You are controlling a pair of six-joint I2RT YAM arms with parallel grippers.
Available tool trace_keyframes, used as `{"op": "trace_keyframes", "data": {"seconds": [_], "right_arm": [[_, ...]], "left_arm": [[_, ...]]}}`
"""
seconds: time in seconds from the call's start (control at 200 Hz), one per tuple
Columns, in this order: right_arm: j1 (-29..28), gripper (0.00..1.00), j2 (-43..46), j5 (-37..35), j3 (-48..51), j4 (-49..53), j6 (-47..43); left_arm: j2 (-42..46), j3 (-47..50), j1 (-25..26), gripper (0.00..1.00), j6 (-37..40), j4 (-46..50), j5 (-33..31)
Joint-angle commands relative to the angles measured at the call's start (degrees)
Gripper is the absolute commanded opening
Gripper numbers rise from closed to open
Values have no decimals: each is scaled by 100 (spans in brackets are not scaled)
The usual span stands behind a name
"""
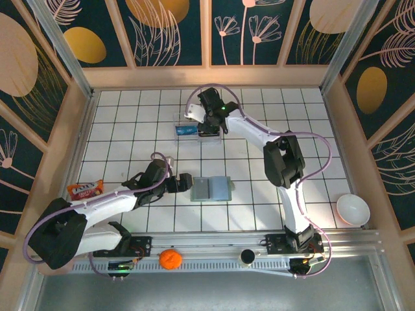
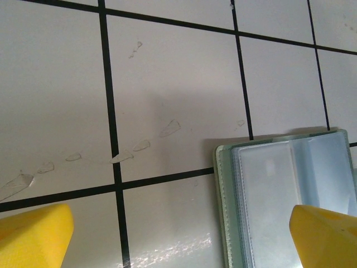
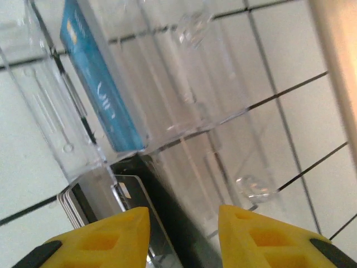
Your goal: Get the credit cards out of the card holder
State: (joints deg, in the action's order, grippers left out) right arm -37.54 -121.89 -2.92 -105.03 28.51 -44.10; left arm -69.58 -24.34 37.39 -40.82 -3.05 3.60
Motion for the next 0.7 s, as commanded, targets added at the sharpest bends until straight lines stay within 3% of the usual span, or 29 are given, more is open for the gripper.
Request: {"op": "trace_keyframes", "data": {"seconds": [0.0,0.18,0.315,0.45,0.586,0.696], "right_arm": [[-80,40,907,169,364,-825,1006],[-157,44,1787,567,1286,-1523,2544],[-165,44,2121,760,1776,-1389,3650],[-232,42,2546,1183,2941,-1623,4859],[-549,42,3009,1467,4225,-1850,5562],[-1073,42,3210,1264,4791,-1702,5721]], "left_arm": [[183,102,-31,99,-148,-283,-24],[417,227,-33,99,-225,-487,-79],[622,347,-36,99,-234,-641,-100],[769,517,-30,99,-283,-755,-154],[879,629,-33,99,-296,-597,-382],[936,690,-35,99,-293,-510,-463]]}}
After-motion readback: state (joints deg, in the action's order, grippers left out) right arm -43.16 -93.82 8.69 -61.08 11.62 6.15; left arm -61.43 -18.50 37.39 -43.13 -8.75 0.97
